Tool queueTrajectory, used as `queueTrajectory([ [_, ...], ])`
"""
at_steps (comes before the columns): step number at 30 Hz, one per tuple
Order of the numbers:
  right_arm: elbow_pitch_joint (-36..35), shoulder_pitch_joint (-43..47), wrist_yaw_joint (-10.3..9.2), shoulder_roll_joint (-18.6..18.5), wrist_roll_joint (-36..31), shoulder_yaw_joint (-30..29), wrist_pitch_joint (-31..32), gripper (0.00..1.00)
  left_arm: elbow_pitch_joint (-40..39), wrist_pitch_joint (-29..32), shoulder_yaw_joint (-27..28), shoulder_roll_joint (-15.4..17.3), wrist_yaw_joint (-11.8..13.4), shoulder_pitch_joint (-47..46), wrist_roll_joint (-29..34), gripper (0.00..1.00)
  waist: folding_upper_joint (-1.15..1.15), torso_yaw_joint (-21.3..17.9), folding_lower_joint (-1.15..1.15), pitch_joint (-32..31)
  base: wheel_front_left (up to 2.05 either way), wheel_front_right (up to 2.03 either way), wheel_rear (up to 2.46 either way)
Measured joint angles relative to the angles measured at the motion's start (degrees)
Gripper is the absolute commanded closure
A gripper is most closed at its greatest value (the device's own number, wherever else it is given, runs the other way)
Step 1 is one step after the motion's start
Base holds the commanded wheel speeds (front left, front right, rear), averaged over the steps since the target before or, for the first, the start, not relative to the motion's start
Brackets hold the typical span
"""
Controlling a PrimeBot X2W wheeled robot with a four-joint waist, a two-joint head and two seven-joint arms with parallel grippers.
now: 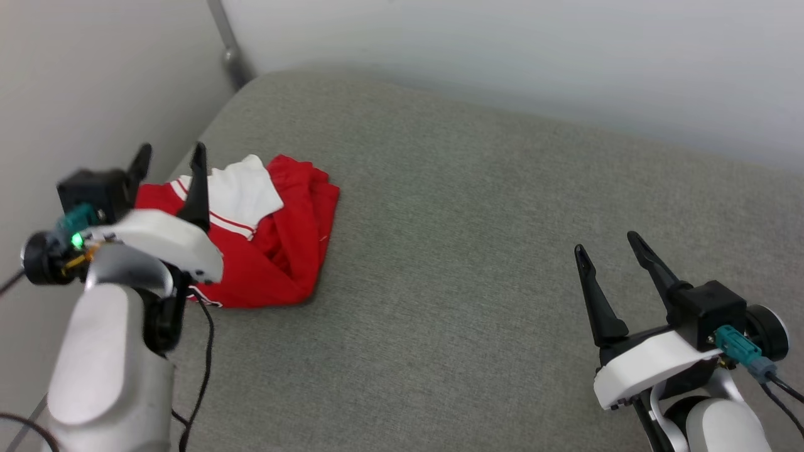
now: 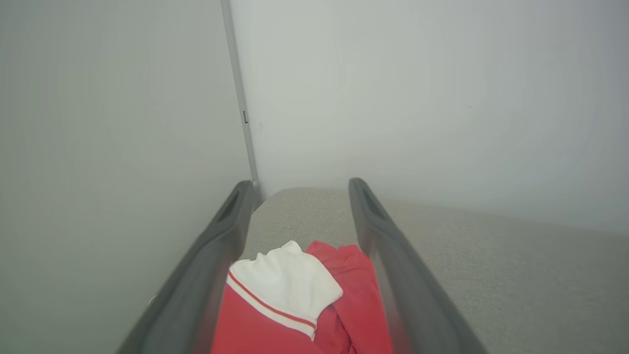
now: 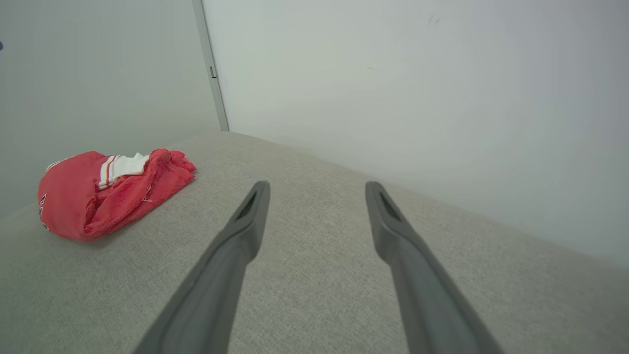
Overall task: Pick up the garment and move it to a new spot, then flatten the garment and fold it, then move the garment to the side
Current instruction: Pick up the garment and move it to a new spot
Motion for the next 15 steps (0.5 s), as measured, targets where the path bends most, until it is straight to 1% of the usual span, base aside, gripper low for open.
queueTrajectory([
  [1, -0.18, -0.40, 0.00, -0.08, 0.01, 0.10, 0.02, 0.00, 0.56, 2.45, -0.09, 1.00, -0.15, -1.99, -0.42, 0.00, 0.00, -0.67, 0.00, 0.77, 0.00, 0.00, 0.00],
  [5, -0.14, -1.65, 0.00, -0.58, 0.40, -0.19, 0.45, 0.00, 4.35, 16.86, -0.57, 5.22, -1.24, -8.93, -4.10, 0.00, 0.00, -3.40, 0.00, 4.03, 0.00, 0.00, 0.00],
  [8, 0.18, -3.25, 0.01, -1.13, 0.55, -0.33, -0.02, 0.00, 7.68, 28.03, -0.44, 8.57, -1.47, -11.45, -7.32, 0.00, 0.00, -5.34, 0.00, 6.69, 0.00, 0.00, 0.00],
  [10, 0.43, -4.09, 0.01, -1.38, 0.81, -0.07, -0.32, 0.00, 9.85, 34.43, -0.02, 10.21, -1.48, -12.02, -9.17, 0.00, 0.00, -6.68, 0.01, 8.35, 0.00, 0.00, 0.00],
  [12, 0.66, -4.75, 0.00, -1.58, 0.87, -0.03, -0.59, 0.00, 12.71, 39.89, 0.93, 11.61, -1.55, -12.07, -11.25, 0.00, 0.00, -7.89, 0.01, 9.95, 0.00, 0.00, 0.00],
  [14, 0.97, -5.48, 0.01, -1.72, 1.09, 0.14, -1.03, 0.00, 15.33, 43.84, 2.07, 12.25, -1.24, -11.84, -12.82, 0.00, 0.00, -9.09, 0.01, 11.40, 0.00, 0.00, 0.00],
  [15, 0.97, -5.48, 0.01, -1.72, 1.09, 0.14, -1.03, 0.00, 15.33, 43.84, 2.07, 12.25, -1.24, -11.84, -12.82, 0.00, 0.00, -9.09, 0.01, 11.40, 0.00, 0.00, 0.00],
])
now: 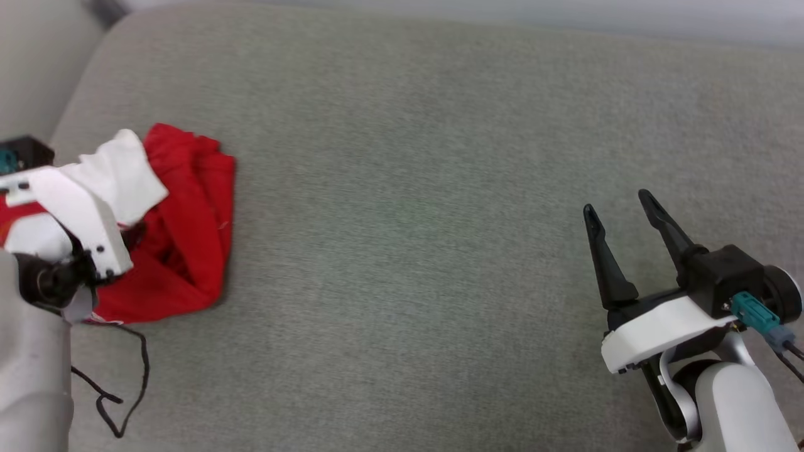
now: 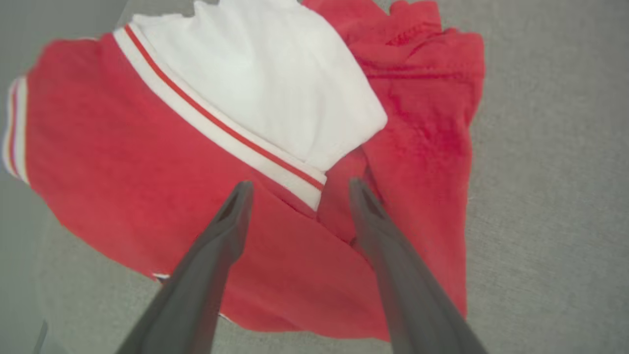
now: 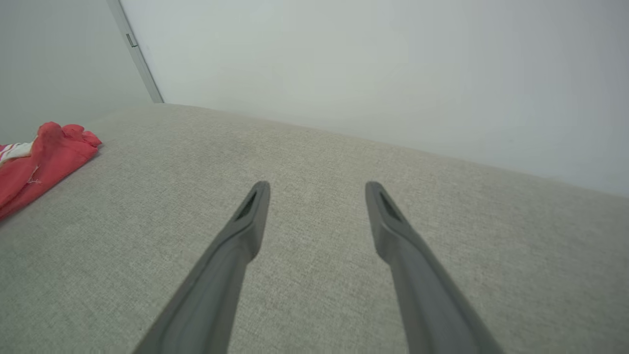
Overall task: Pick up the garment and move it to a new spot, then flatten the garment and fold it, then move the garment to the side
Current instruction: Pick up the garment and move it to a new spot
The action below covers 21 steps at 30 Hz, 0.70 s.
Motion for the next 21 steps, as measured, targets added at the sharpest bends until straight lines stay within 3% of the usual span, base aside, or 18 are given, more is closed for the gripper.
queueTrajectory([
  [1, 0.45, -0.66, 0.00, -0.14, 0.30, 0.15, -0.33, 0.00, 2.00, 3.37, 0.88, -0.05, 0.62, 0.66, -1.85, 0.00, 0.00, -1.14, 0.00, 1.18, 0.00, 0.00, 0.00],
  [8, 1.34, -1.44, 0.00, -0.53, 0.70, 0.15, -0.71, 0.00, 6.62, 9.17, 4.22, -0.55, 4.03, 2.50, -6.17, 0.00, 0.00, -3.29, 0.00, 3.35, 0.00, 0.00, 0.00],
  [9, 1.41, -1.52, 0.00, -0.65, 0.73, 0.12, -0.71, 0.00, 6.88, 9.54, 4.64, -0.67, 4.43, 2.50, -6.55, 0.43, 0.00, -3.41, 0.00, 3.49, 0.00, 0.00, 0.00],
  [10, 1.42, -1.60, 0.00, -0.71, 0.77, 0.05, -0.71, 0.00, 6.98, 9.67, 4.88, -0.71, 4.67, 2.51, -6.81, 0.94, 0.00, -3.46, 0.00, 3.56, 0.00, 0.00, 0.00],
  [11, 1.42, -1.71, -0.01, -0.79, 0.77, 0.03, -0.70, 0.00, 7.08, 9.71, 5.17, -0.83, 4.85, 2.55, -7.20, 1.00, 0.00, -3.45, 0.00, 3.58, 0.00, 0.00, 0.00],
  [16, 1.20, -1.96, -0.01, -1.05, 0.73, -0.18, -0.77, 0.00, 6.80, 4.77, 4.45, -0.98, 4.82, 3.61, -5.68, 1.00, 0.00, -3.13, 0.00, 3.10, 0.00, 0.00, 0.00],
  [21, 1.80, -1.81, 0.00, -0.86, 0.68, -0.01, -1.26, 0.00, 5.25, -4.94, 2.07, 0.33, 4.39, 3.86, -0.99, 1.00, 0.00, -2.73, 0.00, 0.97, 0.00, 0.00, 0.00],
])
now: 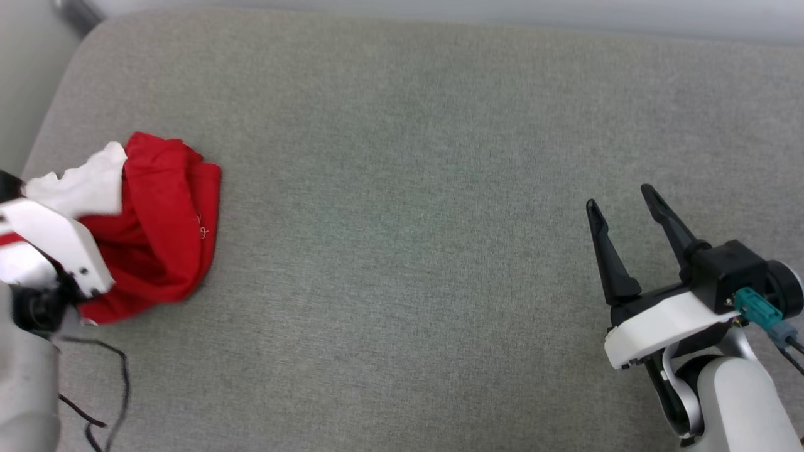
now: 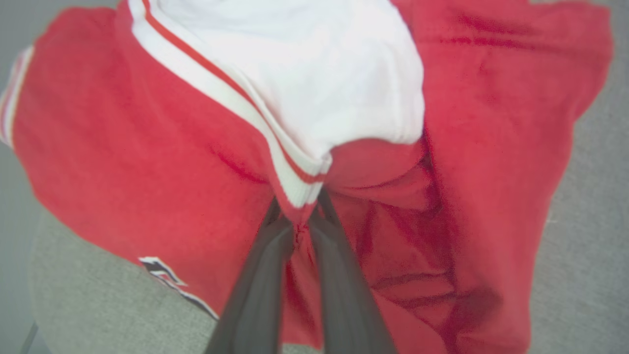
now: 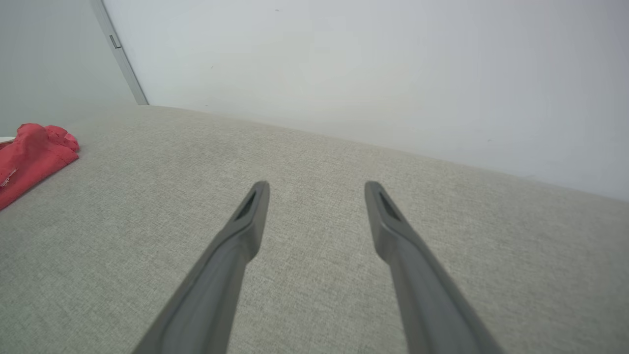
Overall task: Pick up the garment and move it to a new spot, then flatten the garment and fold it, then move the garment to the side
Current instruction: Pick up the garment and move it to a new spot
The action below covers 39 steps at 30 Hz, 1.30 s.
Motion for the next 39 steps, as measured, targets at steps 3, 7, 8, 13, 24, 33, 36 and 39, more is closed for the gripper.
queueTrajectory([
  [3, 0.59, 0.53, 0.00, 0.45, 0.02, -0.02, -0.31, 0.00, -2.05, -6.95, -0.56, 1.93, 1.01, -1.30, 3.07, 1.00, 0.00, 0.21, 0.00, -1.93, 0.00, 0.00, 0.00],
  [7, 1.46, 1.74, 0.00, 1.24, 0.09, -0.29, -0.86, 0.00, -3.92, -15.41, -2.09, 3.03, 2.22, -3.71, 6.83, 1.00, 0.00, 0.32, 0.00, -4.92, 0.00, 0.00, 0.00],
  [8, 1.69, 1.94, 0.00, 1.46, 0.18, -0.32, -1.22, 0.00, -4.27, -17.72, -2.46, 3.18, 2.52, -4.37, 7.72, 1.00, 0.00, 0.29, -0.01, -5.71, 0.00, 0.00, 0.00],
  [13, 2.21, 3.30, 0.00, 2.19, 0.62, -0.67, -2.34, 0.00, -5.10, -25.95, -4.58, 3.70, 2.59, -8.25, 10.45, 1.00, 0.00, -0.44, -0.01, -9.68, 0.00, 0.00, 0.00],
  [24, 2.41, 6.54, 0.00, 2.61, 1.11, -2.43, -2.70, 0.00, -6.68, -30.49, -12.18, -5.44, -0.63, -10.84, 11.16, 1.00, 0.00, -7.50, -0.02, -15.75, 0.00, 0.00, 0.00],
  [33, 1.27, 8.85, 0.00, 2.64, 1.40, -4.86, -1.21, 0.00, -9.53, -31.42, -21.61, -16.73, -4.13, -9.05, 8.38, 1.00, 0.00, -15.84, -0.02, -17.65, 0.00, 0.00, 0.00],
  [36, 0.60, 9.43, 0.00, 2.63, 1.48, -5.65, -1.14, 0.00, -10.99, -31.84, -25.16, -18.60, -4.59, -6.08, 6.95, 1.00, 0.00, -17.76, -0.02, -17.30, 0.00, 0.00, 0.00],
  [39, 0.21, 9.57, 0.00, 2.64, 1.76, -5.77, -1.14, 0.00, -11.85, -33.10, -28.15, -19.50, -4.64, 0.22, 6.03, 1.00, 0.00, -18.83, -0.01, -16.37, 0.00, 0.00, 0.00],
])
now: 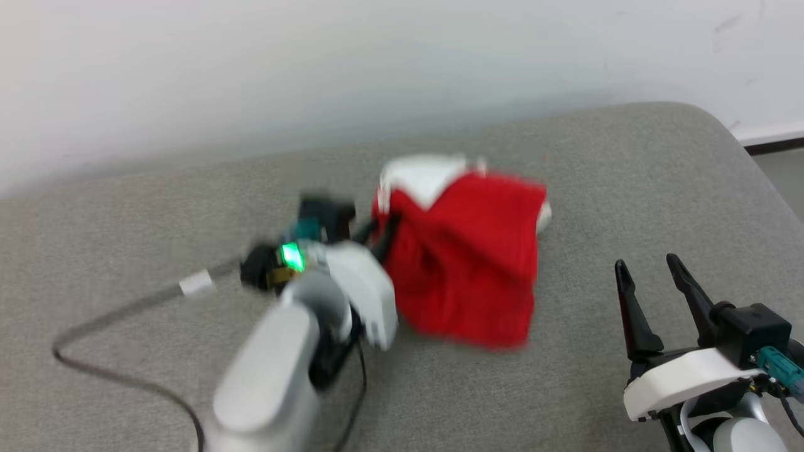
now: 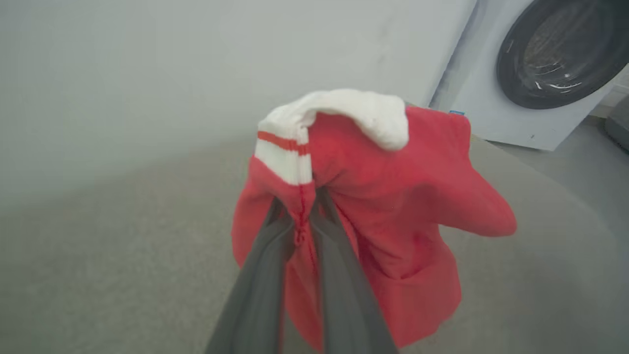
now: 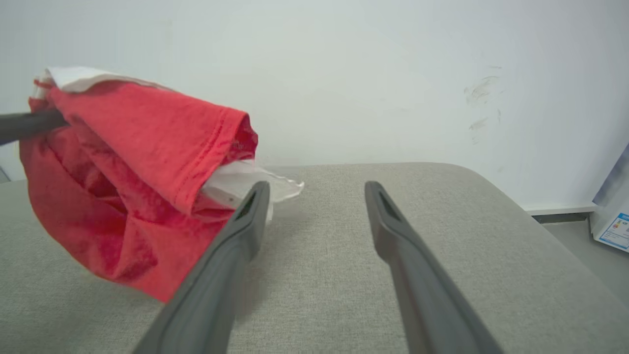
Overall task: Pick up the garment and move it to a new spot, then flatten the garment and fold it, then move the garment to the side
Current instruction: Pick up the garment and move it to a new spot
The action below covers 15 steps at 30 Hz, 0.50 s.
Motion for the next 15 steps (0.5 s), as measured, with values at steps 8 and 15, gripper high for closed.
queueTrajectory([
  [8, -0.13, -0.03, 0.00, 0.02, 0.64, -0.63, -0.41, 0.00, 0.36, -0.99, -2.49, -0.91, 3.56, 20.54, -4.07, 1.00, 0.00, -0.03, 0.00, 1.91, 0.00, 0.00, 0.00],
  [15, -0.04, 0.01, 0.00, 0.05, 0.09, -2.31, -0.27, 0.00, -4.80, -8.20, -3.34, -1.18, 7.53, 25.26, -2.89, 0.00, 0.00, 2.05, 0.00, 0.96, 0.00, 0.00, 0.00],
])
